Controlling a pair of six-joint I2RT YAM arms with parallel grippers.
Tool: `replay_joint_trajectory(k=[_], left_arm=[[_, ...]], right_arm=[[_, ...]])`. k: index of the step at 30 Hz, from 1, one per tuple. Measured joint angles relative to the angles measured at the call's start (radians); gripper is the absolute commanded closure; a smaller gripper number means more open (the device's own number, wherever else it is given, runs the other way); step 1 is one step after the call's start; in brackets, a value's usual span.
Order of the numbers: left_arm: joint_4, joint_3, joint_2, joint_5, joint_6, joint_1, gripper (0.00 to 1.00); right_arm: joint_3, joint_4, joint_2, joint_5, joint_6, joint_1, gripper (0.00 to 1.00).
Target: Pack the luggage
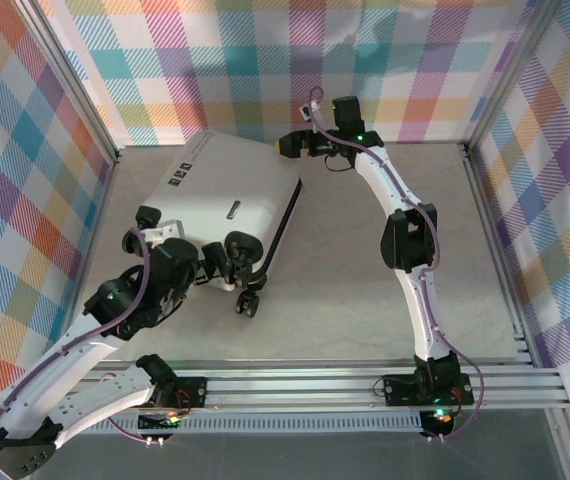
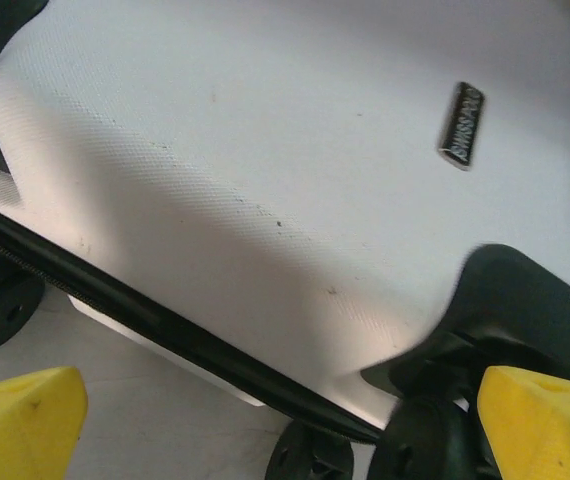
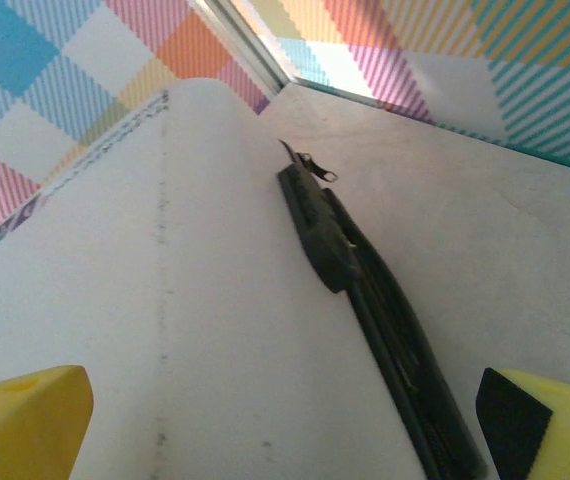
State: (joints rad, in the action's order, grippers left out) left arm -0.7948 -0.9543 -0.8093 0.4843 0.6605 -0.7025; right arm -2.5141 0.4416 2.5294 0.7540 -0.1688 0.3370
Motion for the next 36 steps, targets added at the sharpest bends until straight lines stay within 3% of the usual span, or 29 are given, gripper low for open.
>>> replay_joint_trajectory(k=[6,14,20,23,28,36], left_arm=[[0.035,0.003,-0.036,-0.094,0.000,0.143,0.00],[0.115,0.011,-0.096,-0.194,-0.032,0.261,0.00],[0.199,0.027,-0.139,-0.289,-0.085,0.402,0.00],[0.234,0.028,-0.177,-0.341,-0.103,0.467,0.00],[0.317,0.011,-0.259,-0.368,-0.143,0.539,0.00],[0.420,-0.171,-0.539,-0.415,-0.233,0.589,0.00]], right_arm=[[-0.043,-0.020,0.043,0.045,0.002,0.010,0.01],[-0.120,-0.011,0.111,0.136,0.074,0.008,0.00],[-0.081,0.063,0.089,0.254,0.182,0.003,0.12],[0.075,0.063,-0.005,0.262,0.248,-0.007,0.14],[0.475,-0.048,-0.250,0.221,0.292,-0.023,0.15],[1.138,-0.445,-0.677,0.007,0.137,-0.021,0.16]])
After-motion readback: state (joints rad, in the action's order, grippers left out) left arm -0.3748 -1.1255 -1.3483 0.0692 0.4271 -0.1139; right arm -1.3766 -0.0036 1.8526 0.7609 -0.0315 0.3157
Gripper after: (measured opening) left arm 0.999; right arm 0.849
